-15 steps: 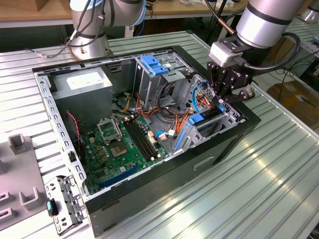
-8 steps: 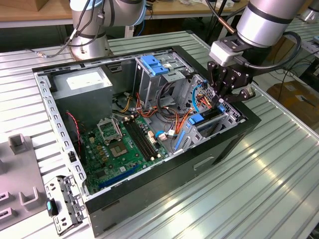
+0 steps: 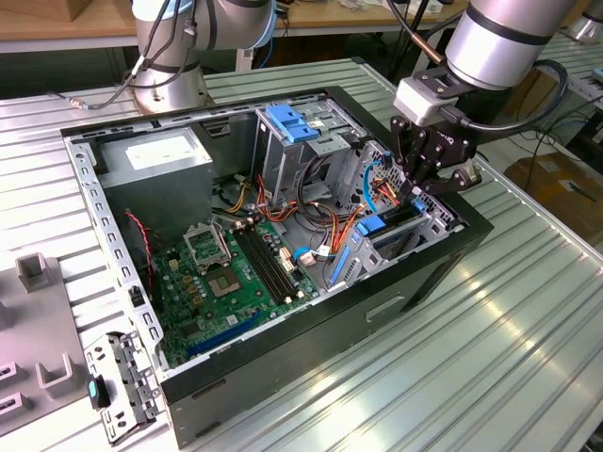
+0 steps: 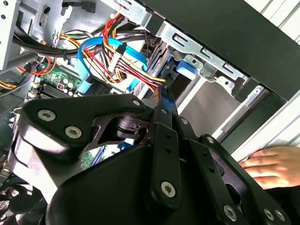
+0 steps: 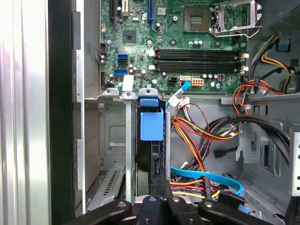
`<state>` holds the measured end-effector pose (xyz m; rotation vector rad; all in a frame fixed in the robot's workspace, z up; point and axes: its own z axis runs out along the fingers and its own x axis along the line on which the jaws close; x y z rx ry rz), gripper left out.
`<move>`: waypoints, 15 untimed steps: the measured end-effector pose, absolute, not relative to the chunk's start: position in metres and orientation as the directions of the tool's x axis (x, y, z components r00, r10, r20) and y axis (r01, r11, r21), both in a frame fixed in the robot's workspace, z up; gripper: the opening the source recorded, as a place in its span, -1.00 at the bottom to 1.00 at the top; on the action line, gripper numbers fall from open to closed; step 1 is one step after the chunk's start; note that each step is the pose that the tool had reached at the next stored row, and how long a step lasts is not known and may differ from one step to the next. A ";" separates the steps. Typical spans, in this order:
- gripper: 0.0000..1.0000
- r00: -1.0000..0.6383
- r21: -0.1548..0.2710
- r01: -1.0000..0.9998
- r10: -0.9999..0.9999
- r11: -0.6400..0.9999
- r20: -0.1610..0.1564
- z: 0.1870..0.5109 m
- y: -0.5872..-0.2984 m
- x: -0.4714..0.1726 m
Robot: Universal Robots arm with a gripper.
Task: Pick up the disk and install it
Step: 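Insert the second disk wire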
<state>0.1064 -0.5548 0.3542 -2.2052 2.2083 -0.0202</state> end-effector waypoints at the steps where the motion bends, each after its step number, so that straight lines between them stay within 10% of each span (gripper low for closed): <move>1: -0.79 -0.001 -0.024 -1.000 -1.000 0.001 -0.005 0.354 -0.555 0.106; 15: -0.79 -0.001 -0.020 -1.000 -1.000 0.002 -0.004 0.374 -0.548 0.106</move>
